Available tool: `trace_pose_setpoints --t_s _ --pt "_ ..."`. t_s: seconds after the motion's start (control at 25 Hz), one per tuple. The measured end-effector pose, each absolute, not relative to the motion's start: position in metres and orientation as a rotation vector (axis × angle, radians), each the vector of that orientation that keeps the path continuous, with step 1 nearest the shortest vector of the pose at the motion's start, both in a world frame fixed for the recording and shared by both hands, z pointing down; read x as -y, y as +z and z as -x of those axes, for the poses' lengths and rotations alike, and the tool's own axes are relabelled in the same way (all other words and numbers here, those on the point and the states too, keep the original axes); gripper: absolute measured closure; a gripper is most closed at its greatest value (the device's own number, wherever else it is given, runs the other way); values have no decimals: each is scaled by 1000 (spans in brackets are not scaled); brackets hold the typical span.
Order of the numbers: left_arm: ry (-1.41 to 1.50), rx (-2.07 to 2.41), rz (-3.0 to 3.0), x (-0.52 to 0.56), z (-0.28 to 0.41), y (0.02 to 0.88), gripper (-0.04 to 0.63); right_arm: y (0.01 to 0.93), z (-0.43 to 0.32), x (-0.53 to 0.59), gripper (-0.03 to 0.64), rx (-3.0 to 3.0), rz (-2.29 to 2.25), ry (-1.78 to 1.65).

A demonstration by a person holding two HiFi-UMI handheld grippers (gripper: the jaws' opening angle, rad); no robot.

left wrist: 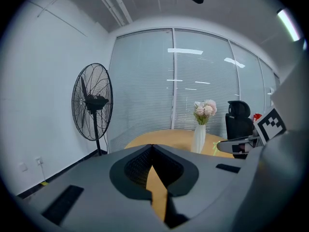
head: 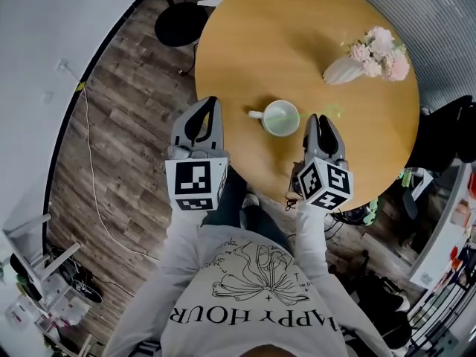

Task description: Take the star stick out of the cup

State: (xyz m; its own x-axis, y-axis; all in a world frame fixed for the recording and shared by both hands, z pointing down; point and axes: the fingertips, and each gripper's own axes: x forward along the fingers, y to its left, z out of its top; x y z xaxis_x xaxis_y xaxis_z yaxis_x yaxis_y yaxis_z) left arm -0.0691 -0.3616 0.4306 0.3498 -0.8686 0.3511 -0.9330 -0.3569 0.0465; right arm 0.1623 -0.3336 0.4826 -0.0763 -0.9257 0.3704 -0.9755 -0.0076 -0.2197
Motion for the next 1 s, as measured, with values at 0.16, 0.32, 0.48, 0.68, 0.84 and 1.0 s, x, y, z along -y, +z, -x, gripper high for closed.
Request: trace_pose_setpoints --t_s 0.16,0.32,0.48,0.68,0.84,1.0 --pt "414 1601 -2368 367 66 443 589 494 -166 336 523 2098 -2044 640" --pt "428 1594 -2359 371 64 453 589 504 -167 340 523 2091 -2040 661" --pt "443 1577 -2354 374 61 462 589 515 -168 341 513 2077 -2026 684" --pt "468 1552 -2353 379 56 473 589 529 -173 341 512 2052 -2022 713" --pt "482 1538 -2353 383 52 481 589 540 -177 343 514 2032 -2023 739" --pt "500 1523 -2351 385 48 488 589 548 -182 345 512 2024 -2039 772"
